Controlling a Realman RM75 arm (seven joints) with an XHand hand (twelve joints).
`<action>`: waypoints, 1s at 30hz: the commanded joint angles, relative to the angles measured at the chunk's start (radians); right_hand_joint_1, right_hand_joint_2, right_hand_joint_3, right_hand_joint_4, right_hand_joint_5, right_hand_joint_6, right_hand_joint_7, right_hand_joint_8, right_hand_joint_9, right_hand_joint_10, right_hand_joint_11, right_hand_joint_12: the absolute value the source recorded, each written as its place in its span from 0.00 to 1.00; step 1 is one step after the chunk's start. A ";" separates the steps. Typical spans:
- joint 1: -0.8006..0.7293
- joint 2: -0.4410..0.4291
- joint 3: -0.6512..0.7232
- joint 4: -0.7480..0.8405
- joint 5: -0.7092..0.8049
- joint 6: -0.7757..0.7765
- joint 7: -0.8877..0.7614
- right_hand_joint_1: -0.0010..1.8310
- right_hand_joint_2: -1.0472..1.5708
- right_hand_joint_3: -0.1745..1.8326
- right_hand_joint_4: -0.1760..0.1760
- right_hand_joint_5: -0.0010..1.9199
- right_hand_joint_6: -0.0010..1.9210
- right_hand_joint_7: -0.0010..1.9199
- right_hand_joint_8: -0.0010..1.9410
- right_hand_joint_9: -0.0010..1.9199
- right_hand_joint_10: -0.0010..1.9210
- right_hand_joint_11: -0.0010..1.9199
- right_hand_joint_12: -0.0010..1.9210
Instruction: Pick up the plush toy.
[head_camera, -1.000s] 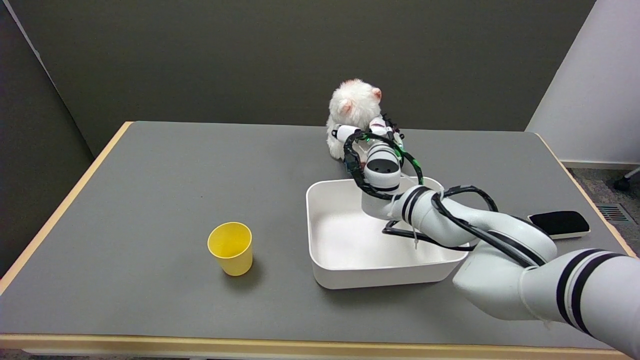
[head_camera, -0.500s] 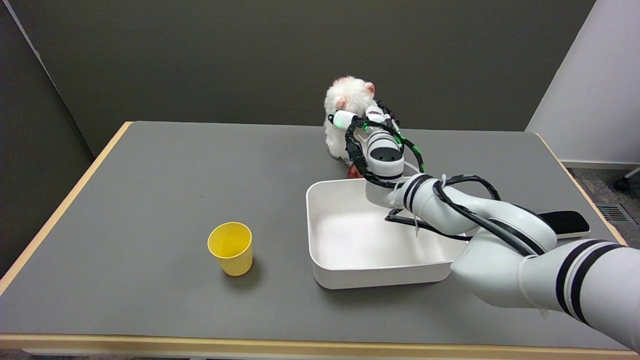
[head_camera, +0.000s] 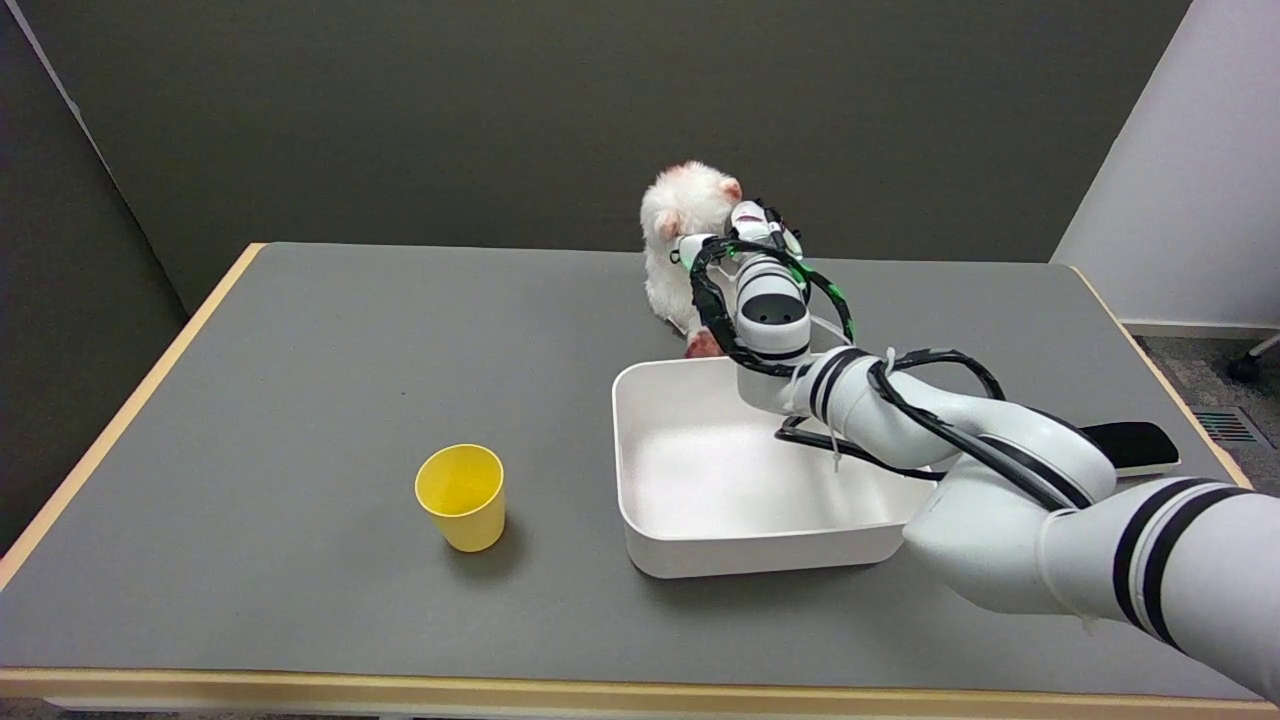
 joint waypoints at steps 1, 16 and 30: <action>-0.064 0.034 0.006 0.098 -0.047 -0.053 0.001 0.55 0.90 0.21 0.42 0.25 0.87 0.24 1.00 0.28 0.79 0.12 0.86; -0.171 0.082 0.071 0.300 -0.168 -0.117 0.001 0.58 0.89 0.23 0.19 0.25 0.84 0.29 1.00 0.32 0.82 0.07 0.92; -0.386 0.250 0.159 0.814 -0.376 -0.199 0.002 0.62 0.83 0.32 0.00 0.26 0.82 0.36 0.94 0.35 0.79 0.08 0.98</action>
